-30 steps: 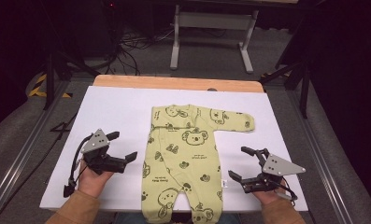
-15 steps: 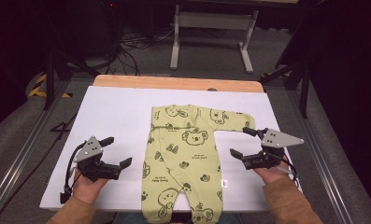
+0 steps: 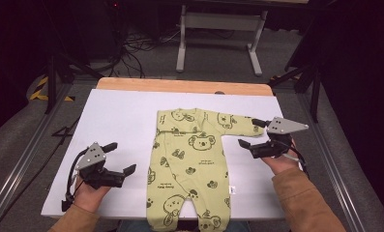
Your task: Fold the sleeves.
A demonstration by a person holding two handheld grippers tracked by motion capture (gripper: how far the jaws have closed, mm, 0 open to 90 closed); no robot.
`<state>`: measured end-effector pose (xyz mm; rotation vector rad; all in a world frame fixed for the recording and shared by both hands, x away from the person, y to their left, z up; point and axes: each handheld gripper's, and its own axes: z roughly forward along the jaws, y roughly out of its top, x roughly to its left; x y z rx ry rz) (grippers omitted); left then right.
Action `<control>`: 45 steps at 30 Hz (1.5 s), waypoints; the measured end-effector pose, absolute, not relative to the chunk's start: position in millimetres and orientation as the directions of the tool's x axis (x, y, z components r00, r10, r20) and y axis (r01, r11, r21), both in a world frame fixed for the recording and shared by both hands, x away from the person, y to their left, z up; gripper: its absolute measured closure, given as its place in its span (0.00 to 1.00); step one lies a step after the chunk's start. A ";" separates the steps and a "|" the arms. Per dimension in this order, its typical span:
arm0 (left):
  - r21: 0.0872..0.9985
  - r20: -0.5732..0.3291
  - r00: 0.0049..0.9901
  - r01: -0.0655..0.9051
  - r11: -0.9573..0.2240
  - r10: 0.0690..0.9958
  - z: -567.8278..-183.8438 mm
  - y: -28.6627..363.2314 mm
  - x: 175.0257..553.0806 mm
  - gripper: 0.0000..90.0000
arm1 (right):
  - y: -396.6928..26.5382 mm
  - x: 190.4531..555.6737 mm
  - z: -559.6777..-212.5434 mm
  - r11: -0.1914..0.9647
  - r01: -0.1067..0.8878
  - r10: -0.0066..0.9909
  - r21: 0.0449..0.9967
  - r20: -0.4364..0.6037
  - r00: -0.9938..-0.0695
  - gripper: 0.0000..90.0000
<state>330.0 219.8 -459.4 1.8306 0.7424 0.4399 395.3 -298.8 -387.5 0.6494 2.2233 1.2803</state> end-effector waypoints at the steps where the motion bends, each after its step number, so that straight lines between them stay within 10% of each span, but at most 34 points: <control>1: 0.928 -0.049 0.737 0.283 -0.242 0.674 -459.4 220.2 330.2 0.00 | -299.1 397.3 -387.0 0.449 0.159 0.619 0.879 -0.178 -0.765 0.13; 45: 0.927 -0.052 0.733 0.289 -0.241 0.678 -462.9 220.9 330.6 0.00 | -338.2 474.3 -430.7 0.469 0.453 0.801 0.758 -0.149 -0.580 0.35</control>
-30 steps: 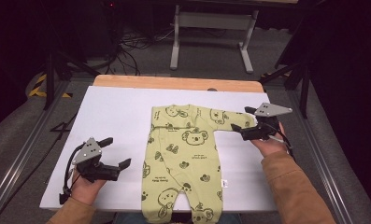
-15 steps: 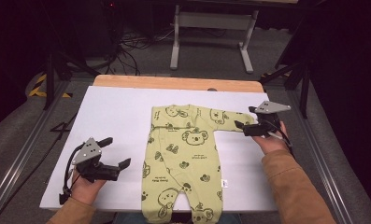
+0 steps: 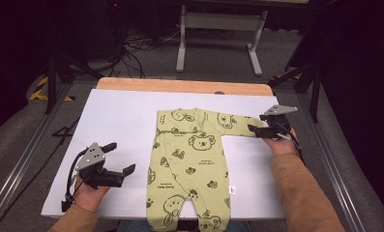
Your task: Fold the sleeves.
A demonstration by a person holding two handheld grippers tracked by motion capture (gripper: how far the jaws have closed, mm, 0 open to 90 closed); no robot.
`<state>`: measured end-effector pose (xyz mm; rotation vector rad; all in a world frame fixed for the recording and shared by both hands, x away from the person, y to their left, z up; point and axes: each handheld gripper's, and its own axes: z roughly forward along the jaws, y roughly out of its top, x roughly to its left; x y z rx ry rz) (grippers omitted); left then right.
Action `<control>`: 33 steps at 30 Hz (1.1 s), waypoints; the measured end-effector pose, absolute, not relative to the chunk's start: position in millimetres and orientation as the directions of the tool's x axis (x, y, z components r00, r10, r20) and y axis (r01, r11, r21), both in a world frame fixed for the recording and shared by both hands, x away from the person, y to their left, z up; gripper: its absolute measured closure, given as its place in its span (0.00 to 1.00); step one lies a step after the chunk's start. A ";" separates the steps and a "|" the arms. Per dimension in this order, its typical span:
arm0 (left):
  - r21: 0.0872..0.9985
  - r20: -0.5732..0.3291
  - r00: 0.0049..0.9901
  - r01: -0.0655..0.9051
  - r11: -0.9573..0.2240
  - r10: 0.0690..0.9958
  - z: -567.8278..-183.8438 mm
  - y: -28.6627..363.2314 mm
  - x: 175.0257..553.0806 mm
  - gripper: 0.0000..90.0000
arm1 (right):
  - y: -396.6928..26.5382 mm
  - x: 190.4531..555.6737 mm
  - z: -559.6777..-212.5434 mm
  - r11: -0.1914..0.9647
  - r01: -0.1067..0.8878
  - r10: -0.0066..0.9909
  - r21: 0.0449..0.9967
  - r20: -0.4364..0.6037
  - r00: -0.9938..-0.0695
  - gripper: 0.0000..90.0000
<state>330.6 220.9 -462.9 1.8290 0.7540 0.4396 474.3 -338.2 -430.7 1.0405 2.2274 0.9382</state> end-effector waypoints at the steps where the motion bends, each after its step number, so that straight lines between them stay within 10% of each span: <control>1: 0.926 -0.050 0.733 0.289 -0.244 0.679 -463.2 220.5 330.8 0.00 | -340.2 476.2 -432.4 0.465 0.461 0.806 0.756 -0.147 -0.573 0.35; 23: 0.921 -0.049 0.745 0.291 -0.258 0.666 -465.0 216.4 330.9 0.00 | -354.4 489.2 -457.7 0.443 0.570 0.845 0.692 -0.111 -0.523 0.42; 33: 0.918 -0.049 0.752 0.292 -0.267 0.657 -465.8 214.7 331.2 0.00 | -355.7 491.0 -464.9 0.407 0.649 0.861 0.643 -0.033 -0.507 0.71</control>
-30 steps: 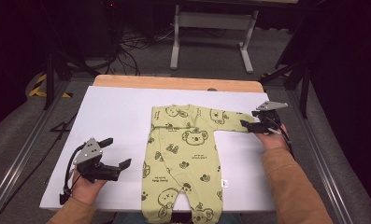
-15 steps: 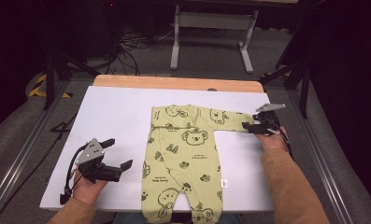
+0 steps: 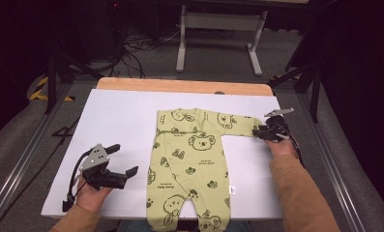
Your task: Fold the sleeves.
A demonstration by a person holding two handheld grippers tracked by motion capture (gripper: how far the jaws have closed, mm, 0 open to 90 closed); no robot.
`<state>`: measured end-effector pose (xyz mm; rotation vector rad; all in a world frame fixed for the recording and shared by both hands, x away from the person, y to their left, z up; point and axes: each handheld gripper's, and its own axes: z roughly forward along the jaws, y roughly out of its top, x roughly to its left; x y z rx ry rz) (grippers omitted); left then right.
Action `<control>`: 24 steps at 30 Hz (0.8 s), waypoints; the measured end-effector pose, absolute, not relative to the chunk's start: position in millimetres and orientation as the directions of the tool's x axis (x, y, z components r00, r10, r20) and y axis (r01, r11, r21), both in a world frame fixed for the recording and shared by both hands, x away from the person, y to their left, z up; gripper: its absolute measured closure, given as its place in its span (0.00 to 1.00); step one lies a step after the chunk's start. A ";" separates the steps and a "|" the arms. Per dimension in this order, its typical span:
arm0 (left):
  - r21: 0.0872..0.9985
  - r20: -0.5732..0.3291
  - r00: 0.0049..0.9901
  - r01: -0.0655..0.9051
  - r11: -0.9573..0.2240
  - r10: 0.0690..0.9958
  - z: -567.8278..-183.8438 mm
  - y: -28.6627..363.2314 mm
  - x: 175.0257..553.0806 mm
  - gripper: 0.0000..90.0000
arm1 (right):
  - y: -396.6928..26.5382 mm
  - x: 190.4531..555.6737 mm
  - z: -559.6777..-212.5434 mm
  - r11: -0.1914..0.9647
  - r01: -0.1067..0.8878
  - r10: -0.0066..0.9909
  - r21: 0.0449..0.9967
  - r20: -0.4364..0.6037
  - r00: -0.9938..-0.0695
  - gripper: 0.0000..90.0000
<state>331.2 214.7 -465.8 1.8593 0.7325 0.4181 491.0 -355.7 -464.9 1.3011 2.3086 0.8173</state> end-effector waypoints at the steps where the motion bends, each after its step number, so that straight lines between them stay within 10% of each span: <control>1: 0.918 -0.049 0.752 0.292 -0.267 0.657 -465.8 214.7 331.2 0.00 | -355.7 491.0 -464.9 0.407 0.649 0.861 0.643 -0.033 -0.507 0.71; 5: 0.916 -0.050 0.753 0.296 -0.270 0.656 -466.4 213.8 331.4 0.00 | -349.1 490.5 -462.7 0.412 0.664 0.864 0.624 -0.037 -0.502 0.86; 24: 0.916 -0.054 0.754 0.298 -0.267 0.655 -466.5 213.8 331.5 0.00 | -334.1 478.5 -433.2 0.472 0.567 0.836 0.675 -0.139 -0.530 0.87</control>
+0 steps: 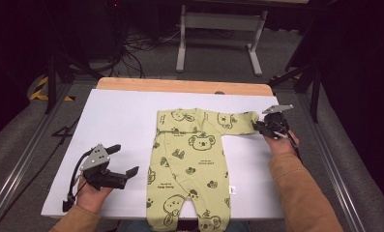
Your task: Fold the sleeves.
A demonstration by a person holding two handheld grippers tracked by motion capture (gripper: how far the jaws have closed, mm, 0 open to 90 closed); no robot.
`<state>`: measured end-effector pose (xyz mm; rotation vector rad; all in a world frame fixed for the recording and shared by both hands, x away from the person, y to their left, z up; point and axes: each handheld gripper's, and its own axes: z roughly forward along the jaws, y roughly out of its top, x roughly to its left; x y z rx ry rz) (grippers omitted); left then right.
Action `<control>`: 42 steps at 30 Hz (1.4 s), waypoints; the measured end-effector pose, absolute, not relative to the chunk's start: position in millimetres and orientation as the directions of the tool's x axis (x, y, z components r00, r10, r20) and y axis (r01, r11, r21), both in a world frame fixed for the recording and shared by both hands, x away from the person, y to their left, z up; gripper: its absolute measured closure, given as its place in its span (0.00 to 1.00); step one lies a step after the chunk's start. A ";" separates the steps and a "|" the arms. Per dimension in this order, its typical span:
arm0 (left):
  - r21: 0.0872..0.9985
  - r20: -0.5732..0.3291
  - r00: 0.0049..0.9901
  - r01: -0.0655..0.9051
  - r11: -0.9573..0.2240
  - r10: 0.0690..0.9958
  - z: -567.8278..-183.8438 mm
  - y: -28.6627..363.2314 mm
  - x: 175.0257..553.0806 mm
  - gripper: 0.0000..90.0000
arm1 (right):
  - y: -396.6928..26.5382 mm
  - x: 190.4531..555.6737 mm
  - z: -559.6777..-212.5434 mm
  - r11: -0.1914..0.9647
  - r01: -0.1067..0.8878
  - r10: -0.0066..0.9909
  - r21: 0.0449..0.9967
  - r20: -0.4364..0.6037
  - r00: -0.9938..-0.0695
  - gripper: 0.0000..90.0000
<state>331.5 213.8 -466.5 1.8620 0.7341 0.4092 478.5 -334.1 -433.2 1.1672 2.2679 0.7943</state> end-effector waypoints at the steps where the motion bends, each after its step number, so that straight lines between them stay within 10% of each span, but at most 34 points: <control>1: 0.916 -0.055 0.754 0.298 -0.267 0.655 -466.5 213.6 331.4 0.00 | -333.1 477.8 -432.4 0.479 0.559 0.832 0.676 -0.147 -0.535 0.87; 42: 0.914 -0.055 0.752 0.302 -0.270 0.656 -467.0 214.5 332.1 0.01 | -275.2 473.0 -374.7 0.453 0.362 0.775 0.815 -0.160 -0.611 0.87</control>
